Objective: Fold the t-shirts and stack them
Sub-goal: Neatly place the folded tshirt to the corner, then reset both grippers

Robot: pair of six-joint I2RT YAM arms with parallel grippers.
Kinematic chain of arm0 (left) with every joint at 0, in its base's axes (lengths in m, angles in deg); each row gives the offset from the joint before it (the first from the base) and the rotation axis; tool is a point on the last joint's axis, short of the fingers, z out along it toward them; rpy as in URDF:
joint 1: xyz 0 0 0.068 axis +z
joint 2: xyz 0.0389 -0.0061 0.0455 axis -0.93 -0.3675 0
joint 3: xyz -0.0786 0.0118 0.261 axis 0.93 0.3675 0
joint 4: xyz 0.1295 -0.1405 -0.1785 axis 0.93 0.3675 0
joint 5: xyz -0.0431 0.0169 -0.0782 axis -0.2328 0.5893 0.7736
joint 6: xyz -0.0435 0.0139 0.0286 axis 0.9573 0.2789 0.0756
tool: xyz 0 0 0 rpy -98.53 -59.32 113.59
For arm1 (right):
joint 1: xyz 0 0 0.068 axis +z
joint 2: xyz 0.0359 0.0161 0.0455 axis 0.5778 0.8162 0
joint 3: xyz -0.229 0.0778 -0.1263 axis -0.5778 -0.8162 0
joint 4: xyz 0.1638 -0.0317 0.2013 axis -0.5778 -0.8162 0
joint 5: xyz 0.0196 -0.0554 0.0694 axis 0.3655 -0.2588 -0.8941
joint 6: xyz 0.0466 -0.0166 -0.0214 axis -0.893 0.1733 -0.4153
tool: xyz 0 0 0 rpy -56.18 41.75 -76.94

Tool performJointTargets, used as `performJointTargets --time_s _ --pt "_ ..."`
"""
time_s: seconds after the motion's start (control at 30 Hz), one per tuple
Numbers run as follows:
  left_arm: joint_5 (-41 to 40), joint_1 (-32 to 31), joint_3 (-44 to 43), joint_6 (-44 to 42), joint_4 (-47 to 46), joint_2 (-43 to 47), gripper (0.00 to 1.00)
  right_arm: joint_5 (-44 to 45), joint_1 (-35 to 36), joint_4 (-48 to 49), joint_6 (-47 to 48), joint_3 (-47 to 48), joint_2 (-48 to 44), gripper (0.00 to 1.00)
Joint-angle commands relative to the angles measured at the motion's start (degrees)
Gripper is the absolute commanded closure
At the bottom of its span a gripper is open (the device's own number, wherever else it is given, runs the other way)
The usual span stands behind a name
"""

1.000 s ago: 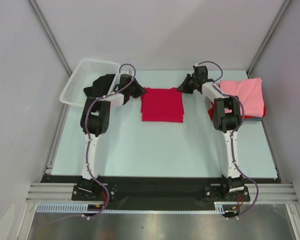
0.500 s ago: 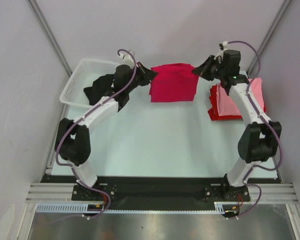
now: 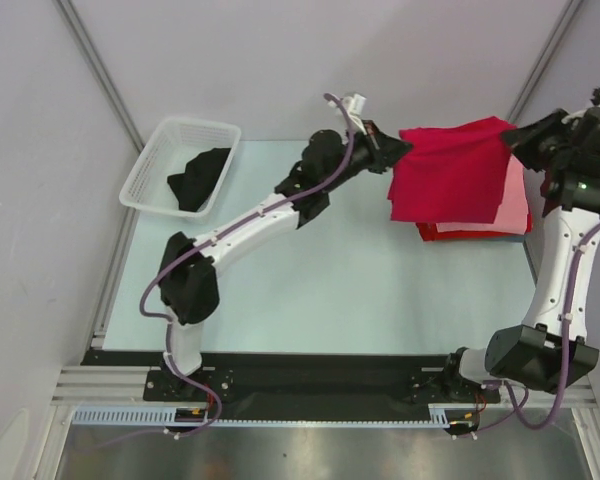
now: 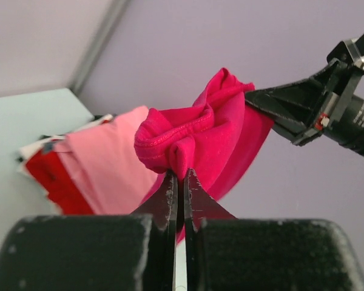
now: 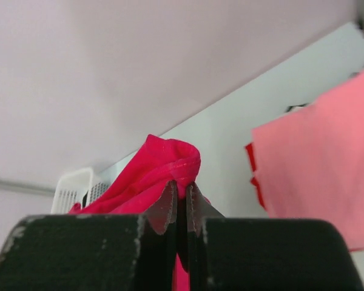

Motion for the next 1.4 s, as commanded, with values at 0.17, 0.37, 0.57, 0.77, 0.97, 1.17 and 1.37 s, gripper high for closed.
performJointTargets --time_s 0.17,0.37,0.57,0.77,0.97,1.17,1.37 --pt "-0.14 -5.1 -17.29 5.02 -5.46 -18.52 0.99 -3.5 -13.75 -2.63 -0.11 2.67 3.05 1.0" --pt "-5.39 -5.37 -36.86 7.86 -7.13 -36.17 1.0 -3.84 -15.51 2.96 -2.38 5.41 13.76 1.0" --pt "-19.72 -3.79 -45.94 5.56 -15.73 -47.36 0.97 -6.06 -14.63 11.41 -7.75 11.02 29.15 1.0" --pt "-27.04 -3.0 -49.92 -2.51 -26.13 -53.09 0.0 -4.29 -14.02 13.47 -7.76 22.23 43.01 0.0" --pt "-20.83 0.51 -36.74 -5.32 -26.04 -40.62 0.0 3.06 -11.74 5.53 -1.26 32.31 44.64 0.0" --pt "-10.9 4.03 -20.01 -6.04 -14.26 -23.78 0.0 11.52 -6.11 8.42 6.55 23.62 31.82 0.0" --pt "-7.52 8.43 9.17 -8.23 -14.7 -3.19 0.0 8.2 -3.38 17.22 5.96 6.04 18.1 0.0"
